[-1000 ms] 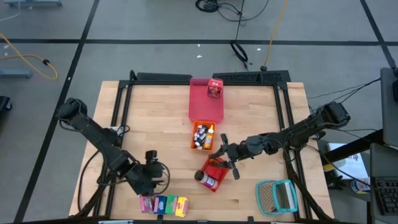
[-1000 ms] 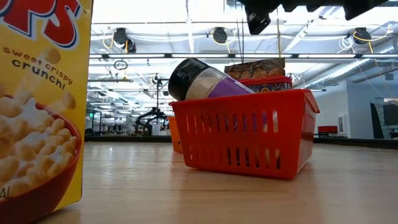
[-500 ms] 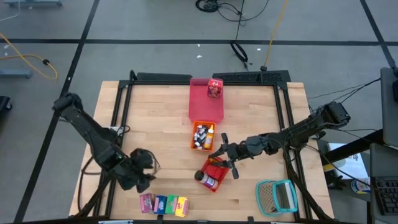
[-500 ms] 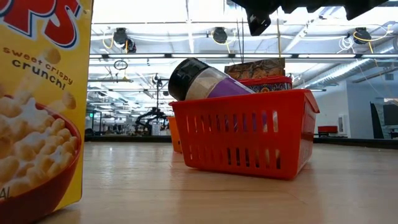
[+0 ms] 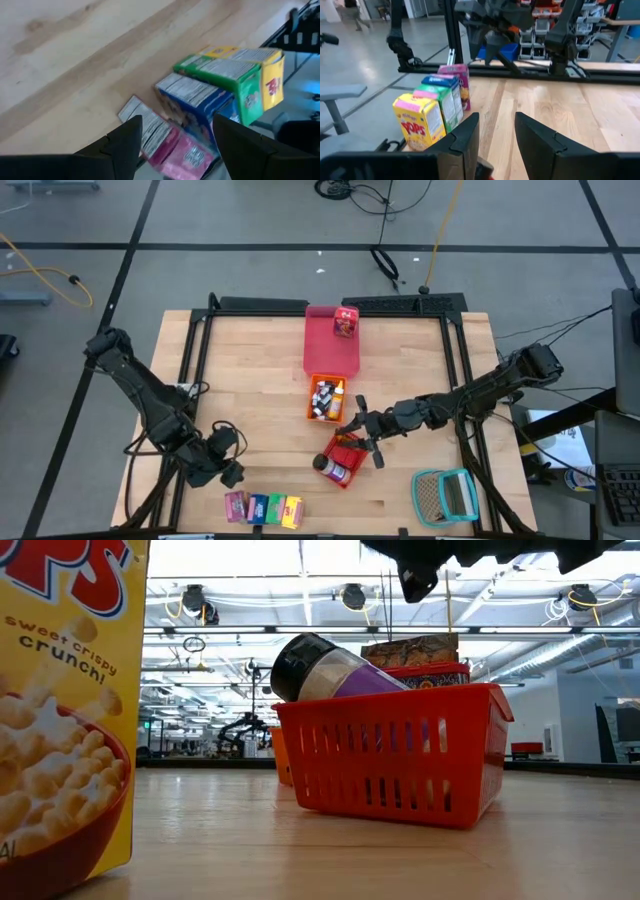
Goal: Pick & Place Kitchen Items
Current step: Put the purple cereal box into the red bin
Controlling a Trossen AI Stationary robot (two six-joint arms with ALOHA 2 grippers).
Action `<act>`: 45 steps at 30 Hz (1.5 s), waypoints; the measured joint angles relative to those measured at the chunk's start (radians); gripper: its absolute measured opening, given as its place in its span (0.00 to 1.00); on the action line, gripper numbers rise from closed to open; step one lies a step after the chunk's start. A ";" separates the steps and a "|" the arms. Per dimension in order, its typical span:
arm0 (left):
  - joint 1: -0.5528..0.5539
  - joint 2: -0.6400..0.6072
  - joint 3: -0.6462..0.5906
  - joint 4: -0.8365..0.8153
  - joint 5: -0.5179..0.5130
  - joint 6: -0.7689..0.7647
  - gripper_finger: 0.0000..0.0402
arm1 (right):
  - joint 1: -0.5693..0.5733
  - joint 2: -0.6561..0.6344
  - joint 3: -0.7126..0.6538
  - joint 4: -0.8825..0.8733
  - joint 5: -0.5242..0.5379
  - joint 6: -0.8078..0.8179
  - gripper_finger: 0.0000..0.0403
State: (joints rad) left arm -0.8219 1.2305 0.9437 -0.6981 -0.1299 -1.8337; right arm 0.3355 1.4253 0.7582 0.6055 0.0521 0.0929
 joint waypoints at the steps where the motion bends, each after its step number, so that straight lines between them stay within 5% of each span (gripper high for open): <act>1: -0.003 0.000 0.004 -0.007 0.000 -0.002 0.61 | 0.000 0.000 0.000 -0.009 0.000 0.000 0.29; 6: -0.019 0.046 0.028 -0.011 0.002 -0.060 0.61 | 0.000 0.000 0.000 -0.032 0.000 0.000 0.29; 11: -0.021 0.167 0.120 -0.026 0.114 -0.095 0.61 | 0.000 0.000 0.000 -0.034 0.000 0.000 0.29; 22: -0.046 0.285 0.418 -0.396 0.111 -0.233 0.61 | 0.007 0.000 0.000 -0.035 -0.001 0.022 0.29; 29: -0.050 0.384 0.442 -0.291 0.219 -0.242 0.61 | 0.012 0.000 -0.001 -0.035 0.000 0.033 0.29; 45: -0.056 0.407 0.443 -0.271 0.207 -0.266 0.61 | 0.026 0.000 -0.001 -0.035 -0.001 0.053 0.29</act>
State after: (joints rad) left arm -0.8776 1.6375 1.3865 -0.9690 0.0774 -2.0998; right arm 0.3618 1.4254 0.7570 0.5709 0.0516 0.1455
